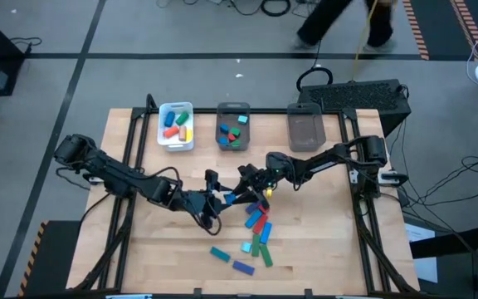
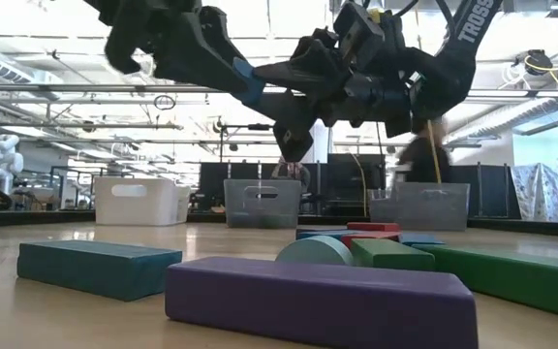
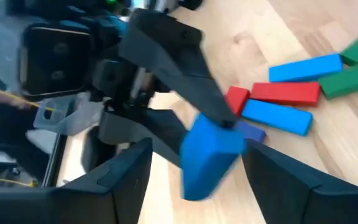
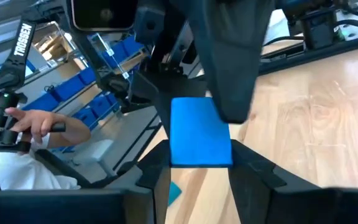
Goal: Sort blocks by size
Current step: Put the blue half circle block into the left black bin
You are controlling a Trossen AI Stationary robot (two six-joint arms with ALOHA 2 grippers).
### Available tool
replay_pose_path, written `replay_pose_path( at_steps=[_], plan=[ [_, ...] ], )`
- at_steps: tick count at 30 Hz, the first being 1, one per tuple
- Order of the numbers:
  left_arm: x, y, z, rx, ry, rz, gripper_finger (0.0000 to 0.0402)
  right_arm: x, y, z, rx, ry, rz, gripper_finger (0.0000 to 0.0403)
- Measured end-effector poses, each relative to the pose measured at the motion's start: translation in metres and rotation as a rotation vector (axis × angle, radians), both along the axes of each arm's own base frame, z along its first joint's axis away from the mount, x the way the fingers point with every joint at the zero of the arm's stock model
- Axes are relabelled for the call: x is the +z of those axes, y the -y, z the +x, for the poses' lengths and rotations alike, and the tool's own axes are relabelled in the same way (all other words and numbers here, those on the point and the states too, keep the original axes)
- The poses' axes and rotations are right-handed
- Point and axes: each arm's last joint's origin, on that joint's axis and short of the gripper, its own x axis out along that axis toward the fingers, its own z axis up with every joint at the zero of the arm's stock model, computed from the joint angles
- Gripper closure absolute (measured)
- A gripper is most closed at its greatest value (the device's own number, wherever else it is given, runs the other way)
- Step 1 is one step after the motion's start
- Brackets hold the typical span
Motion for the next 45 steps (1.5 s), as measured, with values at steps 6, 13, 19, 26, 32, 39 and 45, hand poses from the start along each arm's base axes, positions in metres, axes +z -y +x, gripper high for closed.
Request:
replay_pose_path(
  at_steps=[6, 13, 19, 26, 32, 39, 45],
  plan=[
    [0.001, -0.003, 0.002, 0.002, 0.012, -0.002, 0.0219, 0.003, 0.0, 0.0, -0.005, 0.027, 0.011, 0.0283],
    [0.0, -0.003, 0.001, -0.037, -0.012, 0.009, 0.0296, 0.004, 0.001, 0.0, 0.002, 0.014, 0.045, 0.0282],
    [0.0, -0.003, 0.002, -0.026, -0.002, 0.002, 0.0306, 0.004, 0.003, 0.0, -0.012, 0.033, 0.019, 0.0251],
    [0.001, -0.005, 0.002, 0.024, 0.018, 0.026, 0.0307, 0.002, 0.013, -0.002, -0.045, 0.005, 0.045, 0.0203],
    [0.005, -0.004, 0.003, 0.036, 0.052, 0.031, 0.0307, -0.018, 0.028, -0.016, -0.119, -0.103, 0.086, 0.0192],
    [0.007, -0.024, 0.009, 0.166, 0.081, 0.098, 0.0307, -0.037, 0.039, -0.037, -0.225, -0.193, 0.13, 0.0192],
    [0.006, -0.079, 0.017, 0.229, 0.049, 0.051, 0.0298, -0.035, 0.036, -0.042, -0.211, -0.193, 0.132, 0.0191]
  ],
)
